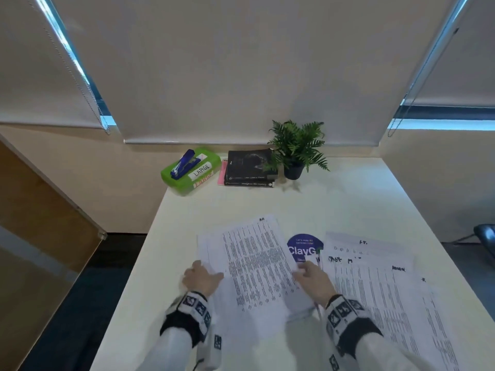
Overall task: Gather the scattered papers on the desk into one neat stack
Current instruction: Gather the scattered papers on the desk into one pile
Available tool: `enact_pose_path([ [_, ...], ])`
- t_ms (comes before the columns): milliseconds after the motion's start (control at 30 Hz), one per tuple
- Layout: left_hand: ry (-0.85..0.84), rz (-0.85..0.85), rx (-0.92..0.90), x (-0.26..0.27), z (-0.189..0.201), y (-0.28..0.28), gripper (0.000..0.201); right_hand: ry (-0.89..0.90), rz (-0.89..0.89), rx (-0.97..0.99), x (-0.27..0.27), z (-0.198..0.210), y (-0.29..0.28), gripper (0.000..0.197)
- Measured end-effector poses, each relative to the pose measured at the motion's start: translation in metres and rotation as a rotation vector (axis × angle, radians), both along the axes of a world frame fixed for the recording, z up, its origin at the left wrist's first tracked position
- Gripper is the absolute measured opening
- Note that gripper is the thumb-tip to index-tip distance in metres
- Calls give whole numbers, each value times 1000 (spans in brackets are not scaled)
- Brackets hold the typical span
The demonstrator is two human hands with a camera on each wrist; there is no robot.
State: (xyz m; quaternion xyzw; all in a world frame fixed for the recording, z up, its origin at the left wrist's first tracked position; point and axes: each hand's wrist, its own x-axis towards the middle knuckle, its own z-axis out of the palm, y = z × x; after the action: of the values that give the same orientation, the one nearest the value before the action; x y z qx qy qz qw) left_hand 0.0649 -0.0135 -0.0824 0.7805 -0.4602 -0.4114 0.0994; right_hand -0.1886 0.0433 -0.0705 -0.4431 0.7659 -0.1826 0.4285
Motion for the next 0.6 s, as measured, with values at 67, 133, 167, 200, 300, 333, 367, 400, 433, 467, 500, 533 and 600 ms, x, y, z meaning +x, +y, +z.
enact_pose_path([
  [67, -69, 114, 18, 0, -7, 9, 81, 171, 30, -42, 4, -9, -9, 39],
  [133, -46, 232, 54, 1, -8, 14, 75, 238, 4, -71, 9, -16, -22, 33],
  [167, -21, 268, 53, 1, -11, 15, 72, 234, -12, -56, 13, -16, -28, 29],
  [200, 7, 285, 57, -1, -12, 17, 68, 223, -21, -23, 17, -16, -33, 30],
  [300, 89, 288, 57, -7, -14, 18, 64, 244, -47, 139, 32, -13, -44, 62],
  [333, 122, 297, 62, -8, -13, 17, 65, 238, -65, 192, 38, -10, -45, 67],
  [367, 154, 313, 65, -9, -12, 16, 68, 225, -89, 229, 43, -12, -46, 68],
  [400, 181, 329, 71, -10, -10, 14, 69, 222, -102, 258, 49, -12, -46, 66],
  [433, 198, 340, 81, -9, -8, 12, 69, 235, -98, 272, 55, -11, -45, 62],
  [467, 203, 343, 92, -8, -5, 12, 68, 249, -98, 301, 60, -9, -42, 59],
  [500, 192, 332, 109, -6, -2, 11, 66, 263, -103, 329, 65, -8, -39, 57],
  [533, 163, 309, 131, -4, 1, 13, 64, 277, -107, 353, 69, -5, -35, 56],
  [600, 72, 250, 164, -2, 6, 18, 62, 293, -113, 342, 74, 0, -26, 51],
])
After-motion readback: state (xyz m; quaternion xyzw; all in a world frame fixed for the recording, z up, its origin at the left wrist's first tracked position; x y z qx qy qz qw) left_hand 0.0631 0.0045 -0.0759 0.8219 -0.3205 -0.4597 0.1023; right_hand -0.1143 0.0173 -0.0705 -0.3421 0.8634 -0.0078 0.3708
